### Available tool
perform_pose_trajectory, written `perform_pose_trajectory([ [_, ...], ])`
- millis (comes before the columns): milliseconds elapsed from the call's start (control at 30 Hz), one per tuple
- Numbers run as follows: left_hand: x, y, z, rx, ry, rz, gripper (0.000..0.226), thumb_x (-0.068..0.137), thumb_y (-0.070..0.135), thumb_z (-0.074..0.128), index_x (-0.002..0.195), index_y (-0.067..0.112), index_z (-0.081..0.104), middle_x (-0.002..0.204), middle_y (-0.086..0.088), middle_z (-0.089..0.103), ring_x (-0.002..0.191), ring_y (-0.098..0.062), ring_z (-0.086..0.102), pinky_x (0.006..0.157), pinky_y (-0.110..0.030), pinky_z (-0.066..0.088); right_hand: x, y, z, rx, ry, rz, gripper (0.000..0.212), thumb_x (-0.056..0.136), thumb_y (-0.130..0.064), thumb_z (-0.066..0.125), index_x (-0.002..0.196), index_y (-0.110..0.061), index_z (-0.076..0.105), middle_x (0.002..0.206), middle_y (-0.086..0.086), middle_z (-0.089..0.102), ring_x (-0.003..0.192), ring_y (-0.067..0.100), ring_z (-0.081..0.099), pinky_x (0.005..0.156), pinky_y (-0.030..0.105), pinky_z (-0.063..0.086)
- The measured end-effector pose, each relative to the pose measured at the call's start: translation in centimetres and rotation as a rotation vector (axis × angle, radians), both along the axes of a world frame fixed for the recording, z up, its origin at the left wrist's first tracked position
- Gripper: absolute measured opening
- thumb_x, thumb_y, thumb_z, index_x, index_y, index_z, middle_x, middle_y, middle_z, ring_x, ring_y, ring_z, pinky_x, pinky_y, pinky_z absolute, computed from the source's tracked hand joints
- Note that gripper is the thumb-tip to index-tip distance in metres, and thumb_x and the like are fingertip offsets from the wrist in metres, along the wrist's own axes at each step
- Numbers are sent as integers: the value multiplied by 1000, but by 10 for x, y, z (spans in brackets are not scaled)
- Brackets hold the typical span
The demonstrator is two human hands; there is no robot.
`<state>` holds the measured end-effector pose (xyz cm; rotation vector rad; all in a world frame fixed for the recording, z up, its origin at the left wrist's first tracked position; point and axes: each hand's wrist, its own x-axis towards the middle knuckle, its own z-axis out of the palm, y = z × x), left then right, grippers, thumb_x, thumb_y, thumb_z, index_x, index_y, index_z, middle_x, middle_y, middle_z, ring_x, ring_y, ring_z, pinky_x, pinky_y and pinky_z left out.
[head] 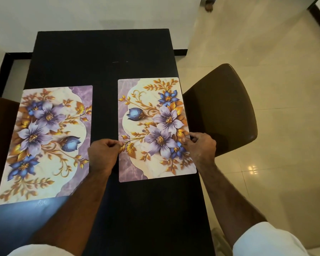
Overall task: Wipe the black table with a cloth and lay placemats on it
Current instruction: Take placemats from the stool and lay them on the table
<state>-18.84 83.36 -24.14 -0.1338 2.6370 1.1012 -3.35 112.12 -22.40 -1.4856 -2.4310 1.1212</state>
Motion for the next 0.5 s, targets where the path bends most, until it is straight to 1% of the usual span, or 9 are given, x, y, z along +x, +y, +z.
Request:
perform_pose_trajectory([
  [133, 2, 0, 1, -5, 16, -13, 29, 95, 38, 88, 110, 14, 88, 98, -1, 83, 89, -17, 77, 88, -48, 69, 1, 0, 1, -18, 6, -6, 34, 101, -30, 83, 132, -14, 81, 116, 1, 81, 82, 2, 68, 64, 12, 50],
  [267, 4, 2, 1, -30, 47, -50, 28, 96, 36, 87, 111, 13, 87, 99, -2, 83, 86, -14, 74, 84, -42, 67, 2, 0, 6, -28, 8, -14, 36, 101, -29, 83, 133, -14, 81, 119, 3, 81, 94, 11, 73, 67, 13, 51],
  [367, 3, 2, -1, -38, 62, -52, 26, 96, 36, 87, 110, 13, 88, 93, 2, 81, 79, -7, 69, 80, -36, 64, 2, 2, 5, -27, 2, -4, 36, 100, -28, 84, 133, -13, 81, 121, 3, 81, 96, 10, 72, 67, 13, 50],
  [433, 4, 1, 0, -39, 51, -50, 25, 96, 36, 87, 109, 14, 88, 85, 10, 75, 77, -4, 68, 77, -33, 63, 3, 3, 4, -30, 14, -4, 36, 100, -27, 84, 133, -14, 80, 123, 3, 81, 100, 12, 73, 71, 17, 55],
  [500, 4, 1, 2, -35, 52, -44, 21, 95, 35, 88, 106, 17, 88, 84, 14, 75, 79, -5, 72, 77, -36, 66, 4, 3, 3, -25, 24, 9, 37, 100, -26, 83, 134, -13, 80, 126, 5, 80, 105, 16, 76, 82, 31, 66],
])
